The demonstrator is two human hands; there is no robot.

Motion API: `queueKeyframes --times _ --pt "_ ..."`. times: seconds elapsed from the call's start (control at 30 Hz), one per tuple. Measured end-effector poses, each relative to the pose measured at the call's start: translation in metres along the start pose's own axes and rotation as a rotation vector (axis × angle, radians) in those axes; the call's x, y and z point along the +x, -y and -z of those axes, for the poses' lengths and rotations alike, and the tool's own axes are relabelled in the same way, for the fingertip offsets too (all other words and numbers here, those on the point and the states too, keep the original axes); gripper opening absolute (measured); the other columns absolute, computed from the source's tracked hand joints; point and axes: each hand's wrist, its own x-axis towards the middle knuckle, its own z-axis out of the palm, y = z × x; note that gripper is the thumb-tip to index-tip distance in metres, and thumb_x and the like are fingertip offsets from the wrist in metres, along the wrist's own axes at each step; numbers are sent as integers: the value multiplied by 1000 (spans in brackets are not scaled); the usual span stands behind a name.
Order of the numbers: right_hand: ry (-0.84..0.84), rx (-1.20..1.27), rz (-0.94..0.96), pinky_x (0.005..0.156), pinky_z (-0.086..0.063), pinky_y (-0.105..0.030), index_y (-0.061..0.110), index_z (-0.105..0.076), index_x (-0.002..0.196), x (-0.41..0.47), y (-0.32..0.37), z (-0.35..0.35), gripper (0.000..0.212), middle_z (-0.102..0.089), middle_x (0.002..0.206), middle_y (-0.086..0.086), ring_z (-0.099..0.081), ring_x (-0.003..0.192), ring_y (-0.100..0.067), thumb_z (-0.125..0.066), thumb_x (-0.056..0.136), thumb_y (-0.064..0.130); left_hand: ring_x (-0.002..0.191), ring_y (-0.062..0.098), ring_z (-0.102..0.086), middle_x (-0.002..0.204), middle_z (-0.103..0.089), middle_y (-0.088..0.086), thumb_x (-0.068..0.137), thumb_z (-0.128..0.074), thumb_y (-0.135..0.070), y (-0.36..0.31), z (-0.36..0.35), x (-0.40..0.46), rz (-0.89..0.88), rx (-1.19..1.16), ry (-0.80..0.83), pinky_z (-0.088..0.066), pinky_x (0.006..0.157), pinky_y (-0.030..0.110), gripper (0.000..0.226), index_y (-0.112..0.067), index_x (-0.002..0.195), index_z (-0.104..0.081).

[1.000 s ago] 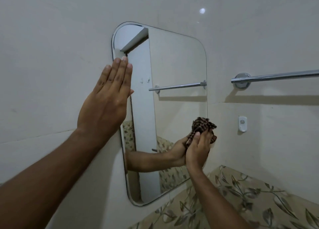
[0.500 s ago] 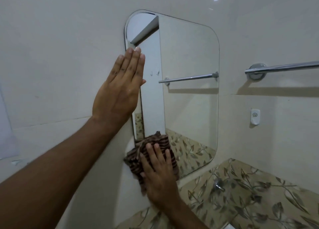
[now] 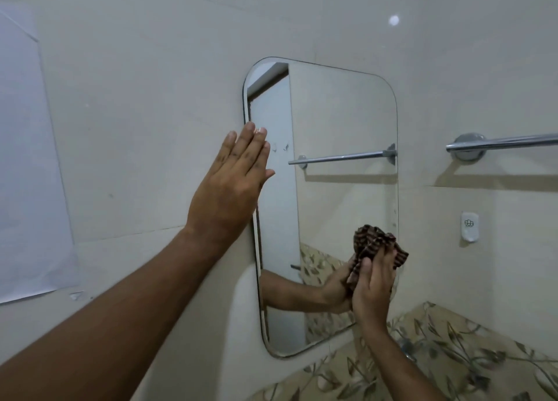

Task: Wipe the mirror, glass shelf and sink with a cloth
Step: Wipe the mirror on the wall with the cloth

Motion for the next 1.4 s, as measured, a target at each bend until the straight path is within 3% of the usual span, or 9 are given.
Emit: queueKeyframes --times 0.2,0.4,0.67,0.83,0.9,1.0,1.13,1.3,1.4 --pt "-54 -8 -176 121 -13 -54 21 -18 156 6 -3 -5 61 -10 165 0 -6 153 -18 -21 101 47 149 36 -27 155 -35 24 107 -44 -20 -11 5 -15 53 -43 48 -27 121 53 45 6 143 -43" --pt "-18 -48 -132 123 -8 -45 12 -22 154 -55 21 -22 64 -15 164 -8 -9 152 -19 -17 102 48 148 35 -31 155 -36 25 102 -55 -20 -33 16 -64 77 -84 82 -30 119 53 50 6 144 -43" --pt "120 -145 369 122 -9 -50 12 -16 156 -123 56 -29 57 -14 165 -9 -9 153 -28 -32 104 27 149 37 -27 156 -31 27 101 -56 -21 -63 16 -115 116 -82 193 -27 119 56 56 8 145 -38" --pt "264 -268 741 116 -20 -62 12 -24 153 -100 11 -10 51 -18 163 -10 -16 151 -33 -29 104 29 150 39 -23 159 -27 26 108 -28 -28 -65 15 -116 145 -132 215 -23 120 59 53 7 148 -34" --pt "218 -238 666 116 -20 -62 10 -25 153 -78 -3 -3 51 -21 162 -13 -16 151 -33 -28 105 27 150 39 -22 159 -25 26 109 -18 -29 -64 14 -118 144 -161 216 -22 120 60 55 7 149 -33" --pt "63 -100 342 121 -13 -55 17 -17 156 -42 -13 0 53 -16 164 -4 -13 152 -25 -28 105 27 151 40 -18 161 -21 27 110 -14 -28 -63 9 -122 137 -182 220 -20 120 62 55 7 150 -28" --pt "-66 -15 -106 117 -26 -53 23 -28 154 2 -38 3 57 -16 164 6 -15 152 -18 -20 104 48 153 38 -12 163 -14 24 110 -15 -27 -62 3 -124 127 -169 216 -14 123 59 54 6 152 -22" --pt "-180 -20 -292 119 -24 -49 19 -28 154 -9 -26 -11 49 -21 163 -1 -18 151 -21 -24 107 34 154 33 -2 166 5 14 109 -19 -22 -66 -9 -126 181 -133 185 -12 124 56 54 -1 156 -4" --pt "-180 -19 -330 124 -6 -42 14 -26 154 -37 5 -22 50 -19 164 -5 -11 152 -19 -22 107 31 152 38 -16 162 -18 23 106 -40 -23 -62 -1 -127 117 -113 207 -18 122 58 57 5 153 -24"
